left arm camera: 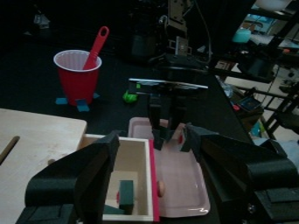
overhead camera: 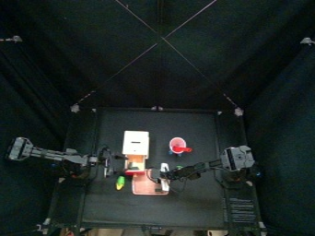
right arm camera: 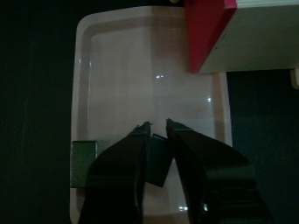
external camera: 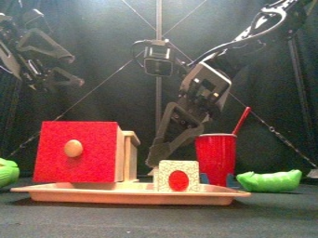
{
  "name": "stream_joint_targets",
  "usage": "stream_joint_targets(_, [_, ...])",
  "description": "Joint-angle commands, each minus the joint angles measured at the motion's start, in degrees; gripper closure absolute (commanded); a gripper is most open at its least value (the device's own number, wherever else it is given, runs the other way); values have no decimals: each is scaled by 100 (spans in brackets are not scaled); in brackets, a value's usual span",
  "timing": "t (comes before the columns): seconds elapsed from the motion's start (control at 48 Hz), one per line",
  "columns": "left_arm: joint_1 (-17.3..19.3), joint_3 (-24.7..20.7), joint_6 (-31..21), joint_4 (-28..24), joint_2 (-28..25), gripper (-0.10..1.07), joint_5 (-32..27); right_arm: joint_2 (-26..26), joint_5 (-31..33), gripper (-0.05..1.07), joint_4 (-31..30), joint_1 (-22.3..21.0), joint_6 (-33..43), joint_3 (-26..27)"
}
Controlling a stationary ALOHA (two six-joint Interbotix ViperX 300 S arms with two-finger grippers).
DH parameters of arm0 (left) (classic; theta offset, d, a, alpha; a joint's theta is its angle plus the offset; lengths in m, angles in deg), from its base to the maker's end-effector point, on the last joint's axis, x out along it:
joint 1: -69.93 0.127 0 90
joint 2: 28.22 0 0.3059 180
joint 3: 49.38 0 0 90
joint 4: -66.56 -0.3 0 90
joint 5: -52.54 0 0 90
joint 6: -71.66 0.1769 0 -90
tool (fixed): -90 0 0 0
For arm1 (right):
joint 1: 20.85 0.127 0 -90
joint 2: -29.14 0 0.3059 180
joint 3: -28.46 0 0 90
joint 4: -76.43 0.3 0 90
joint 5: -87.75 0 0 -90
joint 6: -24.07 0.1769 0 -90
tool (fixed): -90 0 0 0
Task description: Grab sushi piece off plate
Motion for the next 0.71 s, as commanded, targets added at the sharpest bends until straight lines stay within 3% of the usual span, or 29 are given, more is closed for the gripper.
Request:
stream_joint_targets(0.0, [9,-132,0,9,-9,2,53,-105,-18,45,26,-70,0,123])
stream_joint_targets(0.688, [-35,-114,18,229,-9,2,53,-387,211,49,9,-141,0,316])
